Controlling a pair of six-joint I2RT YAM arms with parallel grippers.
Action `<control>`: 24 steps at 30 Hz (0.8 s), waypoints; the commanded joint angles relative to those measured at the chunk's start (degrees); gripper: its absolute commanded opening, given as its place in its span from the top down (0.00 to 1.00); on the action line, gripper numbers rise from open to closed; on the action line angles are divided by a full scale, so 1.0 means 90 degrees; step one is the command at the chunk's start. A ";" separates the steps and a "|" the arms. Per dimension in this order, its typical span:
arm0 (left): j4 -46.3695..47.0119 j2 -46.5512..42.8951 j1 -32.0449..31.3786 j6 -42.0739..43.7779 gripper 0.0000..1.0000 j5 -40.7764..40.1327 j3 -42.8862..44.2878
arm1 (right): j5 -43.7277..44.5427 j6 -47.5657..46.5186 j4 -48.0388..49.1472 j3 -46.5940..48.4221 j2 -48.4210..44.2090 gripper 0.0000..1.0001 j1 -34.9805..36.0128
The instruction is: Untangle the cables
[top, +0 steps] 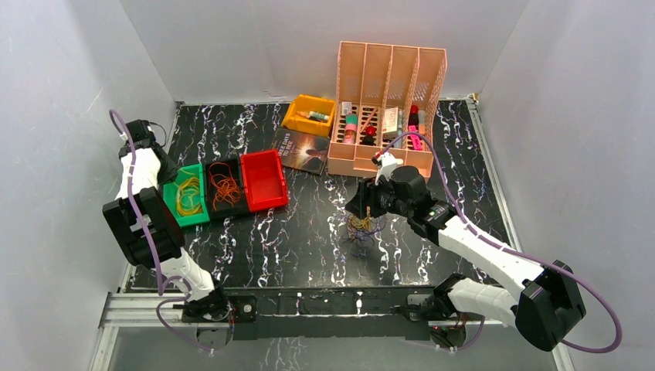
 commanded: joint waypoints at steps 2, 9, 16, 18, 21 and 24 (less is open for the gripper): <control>0.0021 -0.0124 0.0045 0.0058 1.00 0.0131 0.0058 | 0.0074 -0.0080 0.0171 0.0037 -0.0113 0.34 0.0009; 0.0040 -0.0138 0.0047 -0.0079 1.00 0.0522 -0.0698 | 0.0011 -0.0030 0.0262 -0.0009 -0.0108 0.34 0.0016; 0.0132 0.0399 0.0045 -0.0115 1.00 0.0406 -0.0872 | 0.0023 -0.0015 0.0253 -0.0022 -0.0136 0.34 0.0011; 0.0181 0.0507 0.0045 -0.0115 1.00 0.0417 -0.0842 | 0.0015 -0.0025 0.0253 -0.0015 -0.0112 0.34 0.0010; 0.0180 0.0699 0.0045 -0.0125 1.00 0.0432 -0.0760 | 0.0015 -0.0032 0.0254 0.0005 -0.0097 0.34 0.0009; 0.0183 0.0811 0.0045 -0.0125 1.00 0.0423 -0.0705 | 0.0029 -0.0028 0.0253 0.0009 -0.0097 0.34 0.0012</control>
